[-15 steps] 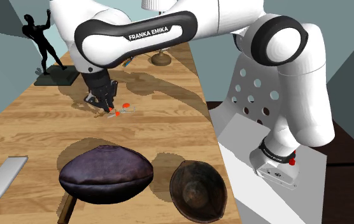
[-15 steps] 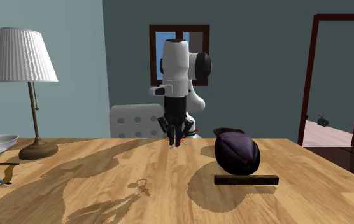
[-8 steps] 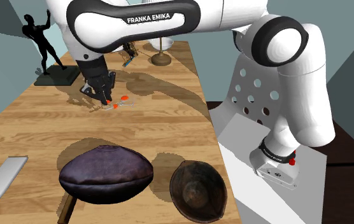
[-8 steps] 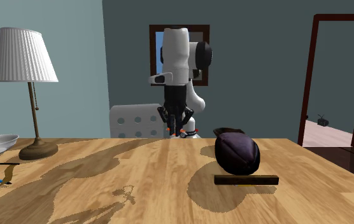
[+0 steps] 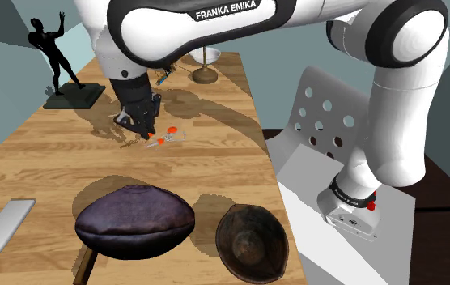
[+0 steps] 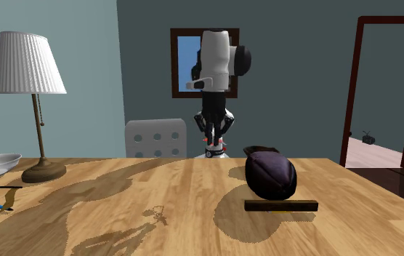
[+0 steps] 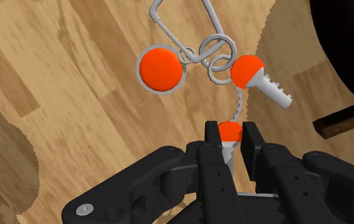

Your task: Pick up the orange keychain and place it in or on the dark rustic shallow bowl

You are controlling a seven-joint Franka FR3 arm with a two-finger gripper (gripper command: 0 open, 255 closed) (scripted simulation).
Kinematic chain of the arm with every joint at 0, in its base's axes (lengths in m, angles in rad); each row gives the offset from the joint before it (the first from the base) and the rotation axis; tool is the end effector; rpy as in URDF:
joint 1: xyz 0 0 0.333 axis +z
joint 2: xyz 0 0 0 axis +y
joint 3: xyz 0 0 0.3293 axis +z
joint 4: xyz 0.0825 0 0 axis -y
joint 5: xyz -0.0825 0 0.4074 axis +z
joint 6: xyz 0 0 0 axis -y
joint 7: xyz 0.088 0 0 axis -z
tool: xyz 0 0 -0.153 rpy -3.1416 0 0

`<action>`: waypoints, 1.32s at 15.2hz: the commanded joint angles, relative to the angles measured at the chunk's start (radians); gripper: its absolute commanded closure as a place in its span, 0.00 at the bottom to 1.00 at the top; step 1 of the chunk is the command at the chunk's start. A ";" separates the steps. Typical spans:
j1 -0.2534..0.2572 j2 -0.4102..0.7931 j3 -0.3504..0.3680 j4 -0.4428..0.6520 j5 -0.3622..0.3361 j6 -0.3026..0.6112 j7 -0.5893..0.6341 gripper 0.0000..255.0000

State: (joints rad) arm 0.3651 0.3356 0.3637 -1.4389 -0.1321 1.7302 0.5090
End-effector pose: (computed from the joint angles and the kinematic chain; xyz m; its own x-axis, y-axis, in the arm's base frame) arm 0.5386 0.4177 0.4704 0.9747 0.2229 -0.0136 0.2232 -0.9745 0.0219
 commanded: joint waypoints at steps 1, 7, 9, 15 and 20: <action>-0.002 -0.075 0.012 -0.103 0.022 0.030 0.017 1.00; 0.010 -0.279 0.047 -0.355 0.097 0.091 0.062 1.00; 0.020 -0.341 0.059 -0.424 0.123 0.103 0.077 1.00; 0.064 -0.517 0.094 -0.598 0.205 0.118 0.126 1.00; 0.116 -0.649 0.128 -0.707 0.276 0.109 0.177 1.00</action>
State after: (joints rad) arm 0.4692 -0.2840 0.4836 -2.1207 0.1275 1.8403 0.6737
